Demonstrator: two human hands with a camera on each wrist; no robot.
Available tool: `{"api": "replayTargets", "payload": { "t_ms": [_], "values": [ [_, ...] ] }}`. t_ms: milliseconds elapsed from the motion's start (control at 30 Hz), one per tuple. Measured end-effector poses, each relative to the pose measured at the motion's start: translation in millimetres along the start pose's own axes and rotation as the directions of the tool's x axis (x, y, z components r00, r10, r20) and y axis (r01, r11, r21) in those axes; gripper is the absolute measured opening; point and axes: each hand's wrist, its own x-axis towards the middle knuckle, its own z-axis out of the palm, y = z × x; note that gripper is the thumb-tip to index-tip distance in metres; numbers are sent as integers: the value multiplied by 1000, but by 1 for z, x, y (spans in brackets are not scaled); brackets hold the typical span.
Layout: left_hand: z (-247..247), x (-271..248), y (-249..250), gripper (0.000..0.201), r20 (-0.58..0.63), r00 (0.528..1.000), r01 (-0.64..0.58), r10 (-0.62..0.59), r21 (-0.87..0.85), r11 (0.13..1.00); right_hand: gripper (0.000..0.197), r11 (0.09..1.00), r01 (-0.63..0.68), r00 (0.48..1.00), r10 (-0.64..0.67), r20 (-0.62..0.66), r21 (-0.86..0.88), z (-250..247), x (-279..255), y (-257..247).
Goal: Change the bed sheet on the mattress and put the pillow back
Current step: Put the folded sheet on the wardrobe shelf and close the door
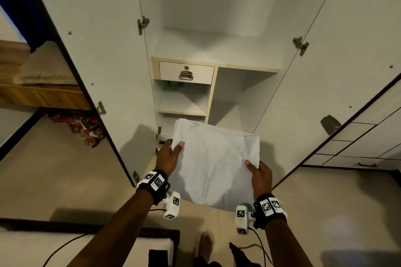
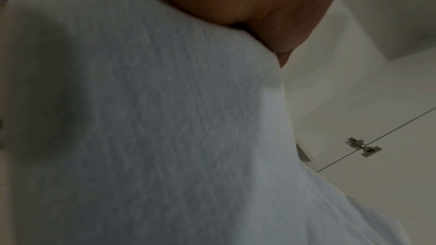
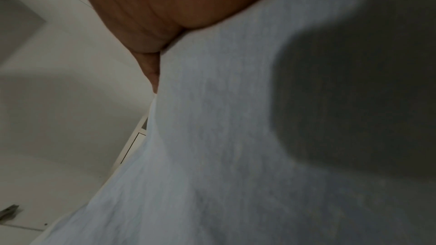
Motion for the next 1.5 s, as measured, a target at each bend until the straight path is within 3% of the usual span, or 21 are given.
{"api": "replayTargets", "payload": {
  "t_ms": [33, 133, 367, 533, 833, 1067, 1267, 1500],
  "values": [
    [8, 17, 4, 52, 0, 1000, -14, 14, 8, 1000, 22, 1000, 3, 1000, -2, -6, 15, 3, 17, -4],
    [28, 66, 17, 15, 3, 999, -44, 44, -2, 999, 22, 998, 16, 1000, -15, -16, 55, 14, 67, -17],
    [83, 189, 61, 31, 10, 996, -84, 84, -25, 996, 17, 994, 31, 999, -29, -23, 107, 43, 198, -55],
    [114, 264, 93, 32, -6, 991, -132, 132, -25, 991, 16, 991, 57, 998, -55, -24, 122, 59, 278, -90],
    [148, 371, 151, 31, -13, 975, -224, 224, -21, 974, 21, 982, 111, 994, -109, -21, 155, 85, 381, -153],
    [179, 489, 195, 38, 4, 941, -332, 338, 197, 922, 18, 977, 173, 984, -166, -65, 128, 123, 487, -209],
    [199, 593, 239, 45, 39, 953, -301, 300, 226, 927, 12, 983, 182, 982, -180, -54, 34, 160, 587, -260],
    [224, 669, 253, 45, 126, 957, -292, 263, 434, 852, 10, 981, 158, 987, -161, -21, -112, 188, 679, -292]
  ]
}}
